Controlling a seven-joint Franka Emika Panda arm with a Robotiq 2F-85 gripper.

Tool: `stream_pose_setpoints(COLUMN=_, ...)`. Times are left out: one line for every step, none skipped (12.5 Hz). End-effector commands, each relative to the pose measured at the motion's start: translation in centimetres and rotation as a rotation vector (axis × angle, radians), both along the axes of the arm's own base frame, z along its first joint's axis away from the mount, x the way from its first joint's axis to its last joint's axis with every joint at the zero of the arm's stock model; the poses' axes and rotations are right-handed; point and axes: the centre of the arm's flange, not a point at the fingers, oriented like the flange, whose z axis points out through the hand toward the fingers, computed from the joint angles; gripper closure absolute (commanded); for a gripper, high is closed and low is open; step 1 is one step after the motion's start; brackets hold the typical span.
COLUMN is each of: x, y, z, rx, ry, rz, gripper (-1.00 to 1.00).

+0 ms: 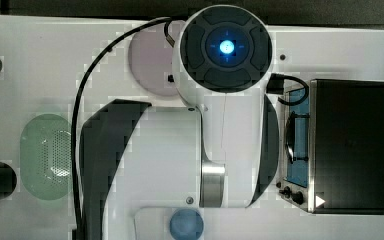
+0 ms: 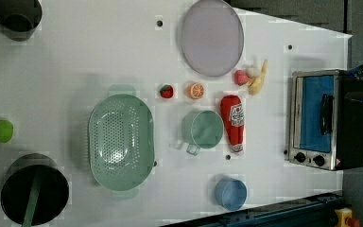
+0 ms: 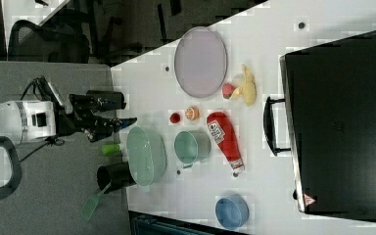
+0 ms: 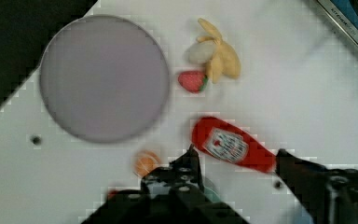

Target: Pick Ketchup from the table and place it in strainer.

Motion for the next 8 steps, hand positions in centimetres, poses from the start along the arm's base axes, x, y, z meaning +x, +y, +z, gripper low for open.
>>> stream_pose_setpoints(x=-8.1, y=-3.4, z=5.1, rx=0.005, ry=0.024, rz=0.027, gripper=-0.59)
stream_pose_setpoints(x=-8.0, y=-3.4, z=5.0, rx=0.005, ry=0.027, rz=0.029, gripper=-0.81)
stream_pose_setpoints(x=-7.9, y=-3.3, z=4.6, rx=0.006, ry=0.034, rz=0.039, gripper=-0.99)
stream_pose_setpoints(x=-7.8, y=-3.2, z=3.9, rx=0.007, ry=0.048, rz=0.054, gripper=-1.00)
stream_pose_setpoints(x=-7.6, y=-3.1, z=2.9, rx=0.010, ry=0.070, rz=0.071, gripper=-1.00)
stream_pose_setpoints(x=-7.4, y=-3.0, z=1.6, rx=0.014, ry=0.095, rz=0.090, gripper=-1.00)
stream_pose_setpoints(x=-7.1, y=-2.7, z=0.2, rx=0.018, ry=0.124, rz=0.113, gripper=-1.00)
stream_pose_setpoints(x=-6.8, y=-2.5, z=-1.4, rx=0.022, ry=0.155, rz=0.132, gripper=-1.00)
